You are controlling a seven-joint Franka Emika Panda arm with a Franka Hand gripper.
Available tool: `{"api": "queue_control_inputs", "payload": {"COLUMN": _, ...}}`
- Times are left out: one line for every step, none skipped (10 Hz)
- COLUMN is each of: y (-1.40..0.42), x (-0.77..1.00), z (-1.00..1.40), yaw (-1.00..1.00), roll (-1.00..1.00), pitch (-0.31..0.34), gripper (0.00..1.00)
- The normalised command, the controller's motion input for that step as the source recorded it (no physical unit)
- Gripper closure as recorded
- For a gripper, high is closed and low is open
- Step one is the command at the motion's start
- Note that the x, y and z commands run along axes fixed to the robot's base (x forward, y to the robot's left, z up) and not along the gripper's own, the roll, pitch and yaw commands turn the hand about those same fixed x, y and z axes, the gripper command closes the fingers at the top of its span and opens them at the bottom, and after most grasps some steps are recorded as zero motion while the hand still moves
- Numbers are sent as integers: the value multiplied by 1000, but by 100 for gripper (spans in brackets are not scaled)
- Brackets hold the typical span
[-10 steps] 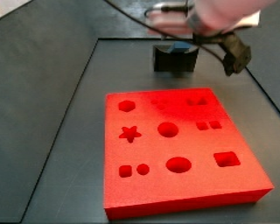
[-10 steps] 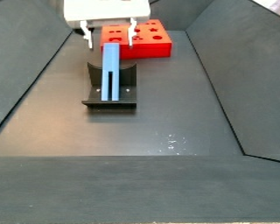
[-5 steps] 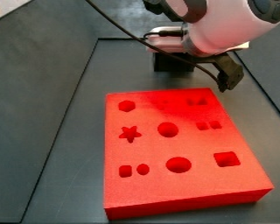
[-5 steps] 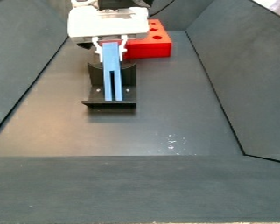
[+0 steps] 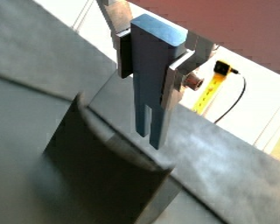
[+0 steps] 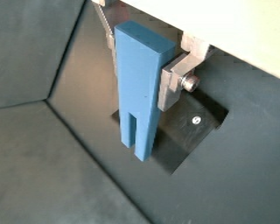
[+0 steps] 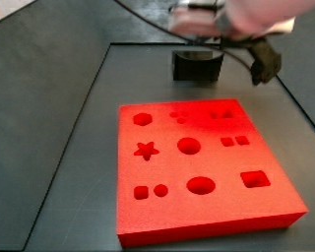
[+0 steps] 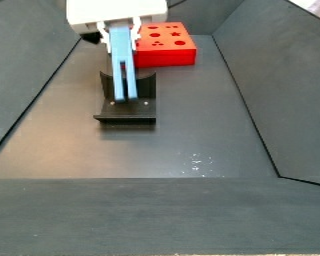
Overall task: Pick up the double-square object. Move up. Place the double-square object on the fixture. Regrasp the double-square object. Move to above the board. Insert the double-square object.
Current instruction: Move to above the board.
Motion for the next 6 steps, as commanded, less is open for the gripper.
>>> {"api": "queue_control_inputs", "payload": {"y": 77, "x": 114, "z": 1000, "yaw": 276, "roll": -14, "pitch": 206, "gripper": 100}}
{"api": "queue_control_inputs", "payload": {"y": 71, "x": 112, "z": 1000, "yaw": 288, "roll": -20, "pitch": 143, "gripper": 100}}
{"api": "queue_control_inputs", "payload": {"y": 66, "x": 111, "z": 1000, "yaw": 283, "roll": -23, "pitch": 82, "gripper": 100}}
{"api": "queue_control_inputs", "payload": {"y": 57, "x": 104, "z": 1000, "yaw": 254, "roll": -22, "pitch": 11, "gripper": 100}}
{"api": "queue_control_inputs", "payload": {"y": 50, "x": 100, "z": 1000, "yaw": 220, "roll": -20, "pitch": -33, "gripper": 100}}
{"api": "queue_control_inputs", "payload": {"y": 44, "x": 96, "z": 1000, "yaw": 177, "roll": -16, "pitch": -59, "gripper": 100}}
